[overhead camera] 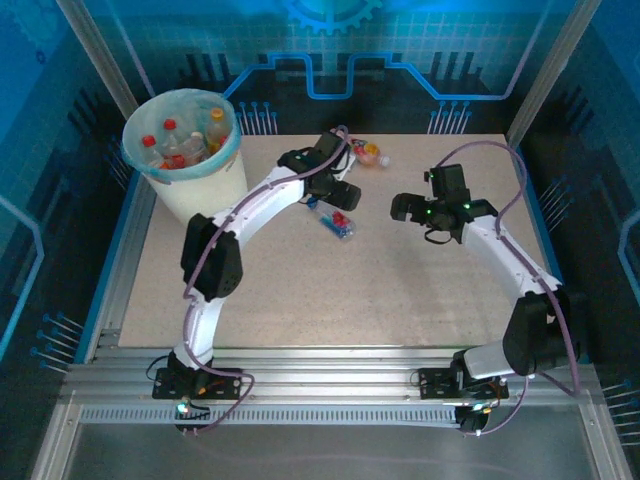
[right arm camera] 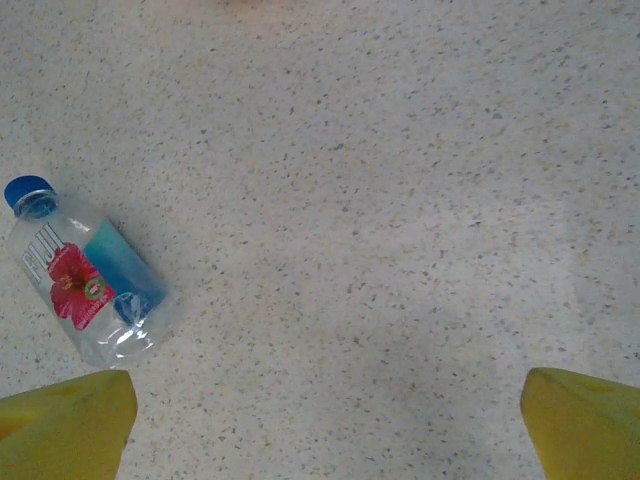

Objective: Put the plastic bottles in the bin

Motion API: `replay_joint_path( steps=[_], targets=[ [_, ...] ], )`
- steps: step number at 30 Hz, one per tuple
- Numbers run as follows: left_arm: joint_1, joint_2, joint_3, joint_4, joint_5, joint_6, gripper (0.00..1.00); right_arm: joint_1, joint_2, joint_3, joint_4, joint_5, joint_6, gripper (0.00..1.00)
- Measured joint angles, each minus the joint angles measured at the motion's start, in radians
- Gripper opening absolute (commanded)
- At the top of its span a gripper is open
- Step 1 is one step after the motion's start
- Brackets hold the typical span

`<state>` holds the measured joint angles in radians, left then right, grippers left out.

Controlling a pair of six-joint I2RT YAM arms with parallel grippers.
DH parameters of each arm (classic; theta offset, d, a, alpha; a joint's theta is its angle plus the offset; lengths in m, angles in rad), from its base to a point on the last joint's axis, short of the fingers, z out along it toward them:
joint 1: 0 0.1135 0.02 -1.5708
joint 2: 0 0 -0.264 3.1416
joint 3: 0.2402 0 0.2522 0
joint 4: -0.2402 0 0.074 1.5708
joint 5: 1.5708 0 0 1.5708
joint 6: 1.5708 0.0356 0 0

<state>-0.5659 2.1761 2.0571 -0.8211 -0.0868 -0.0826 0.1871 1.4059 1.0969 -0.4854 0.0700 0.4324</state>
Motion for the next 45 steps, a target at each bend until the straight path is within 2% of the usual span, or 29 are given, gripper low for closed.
replay_joint_path(
  steps=[5,11,22,32,45],
  targets=[
    [0.019,0.045,0.032,-0.061,-0.022,-0.144,0.83,-0.019,-0.005,-0.012,0.002,-0.013,-0.004,1.0],
    [0.071,0.045,-0.023,-0.03,-0.018,-0.304,0.83,-0.019,-0.004,-0.018,0.011,-0.057,0.001,1.0],
    [0.142,0.046,-0.198,0.13,0.109,-0.539,0.82,-0.003,0.002,-0.047,0.039,-0.09,0.013,1.0],
    [0.148,0.103,-0.156,0.215,0.202,-0.623,0.8,0.003,0.003,-0.067,0.046,-0.105,0.013,1.0],
    [0.146,0.229,-0.003,0.164,0.212,-0.607,0.77,0.003,0.008,-0.07,0.053,-0.117,0.013,1.0]
  ],
)
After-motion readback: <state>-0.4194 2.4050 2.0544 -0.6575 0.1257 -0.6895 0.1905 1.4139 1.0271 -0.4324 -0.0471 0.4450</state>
